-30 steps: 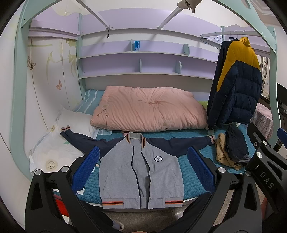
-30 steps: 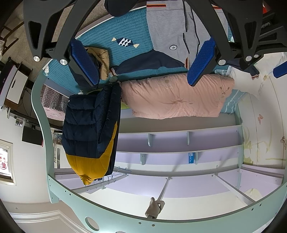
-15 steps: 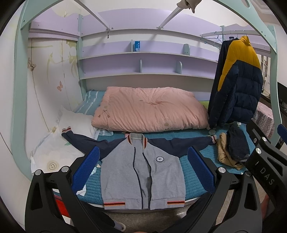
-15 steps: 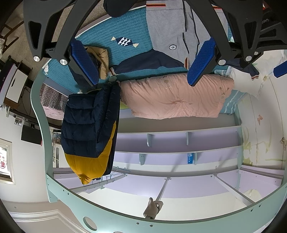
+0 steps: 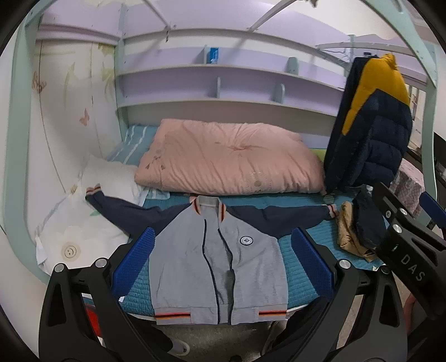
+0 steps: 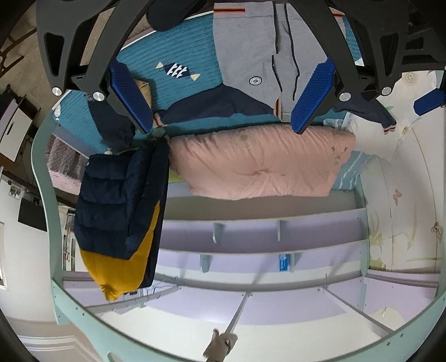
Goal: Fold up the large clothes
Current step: 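Move the left tool to the navy sleeve's striped cuff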
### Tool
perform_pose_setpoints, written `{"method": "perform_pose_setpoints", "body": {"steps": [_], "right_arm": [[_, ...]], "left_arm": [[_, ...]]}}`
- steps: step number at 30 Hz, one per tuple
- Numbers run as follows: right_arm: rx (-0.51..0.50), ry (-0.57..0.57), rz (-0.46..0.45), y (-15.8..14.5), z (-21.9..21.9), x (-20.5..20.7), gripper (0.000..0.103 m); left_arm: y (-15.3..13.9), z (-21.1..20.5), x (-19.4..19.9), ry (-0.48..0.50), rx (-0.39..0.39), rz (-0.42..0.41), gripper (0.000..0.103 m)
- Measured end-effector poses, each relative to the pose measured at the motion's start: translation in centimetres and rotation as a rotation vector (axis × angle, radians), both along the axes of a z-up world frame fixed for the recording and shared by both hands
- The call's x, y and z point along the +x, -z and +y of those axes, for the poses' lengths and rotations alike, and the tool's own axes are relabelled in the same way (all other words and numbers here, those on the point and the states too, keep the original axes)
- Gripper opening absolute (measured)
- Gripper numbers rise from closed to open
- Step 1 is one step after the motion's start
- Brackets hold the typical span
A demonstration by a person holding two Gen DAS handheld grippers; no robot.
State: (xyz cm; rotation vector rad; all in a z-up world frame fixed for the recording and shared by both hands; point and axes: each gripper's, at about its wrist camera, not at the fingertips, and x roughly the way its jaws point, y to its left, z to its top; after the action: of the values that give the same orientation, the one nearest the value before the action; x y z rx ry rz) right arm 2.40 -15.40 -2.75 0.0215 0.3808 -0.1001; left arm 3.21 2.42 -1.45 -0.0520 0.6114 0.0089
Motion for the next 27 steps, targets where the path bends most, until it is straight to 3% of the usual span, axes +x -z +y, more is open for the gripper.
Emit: {"method": "perform_pose_setpoints", "body": {"steps": [14, 18, 27], "right_arm": [[-0.04, -0.135, 0.224, 5.0, 7.3, 11.9, 0.096], [-0.049, -0.195, 0.295, 7.3, 10.8, 16.2, 0.096], [-0.05, -0.367, 0.467, 14.4, 20.0, 26.9, 0.096]], "left_arm": [[7.0, 8.4, 9.8, -0.146, -0.074, 0.182, 0.098], [10.1, 12.8, 13.5, -0.23, -0.121, 0.235, 0.098], [16.5, 23.0, 21.3, -0.412, -0.142, 0.323, 0.098]]}}
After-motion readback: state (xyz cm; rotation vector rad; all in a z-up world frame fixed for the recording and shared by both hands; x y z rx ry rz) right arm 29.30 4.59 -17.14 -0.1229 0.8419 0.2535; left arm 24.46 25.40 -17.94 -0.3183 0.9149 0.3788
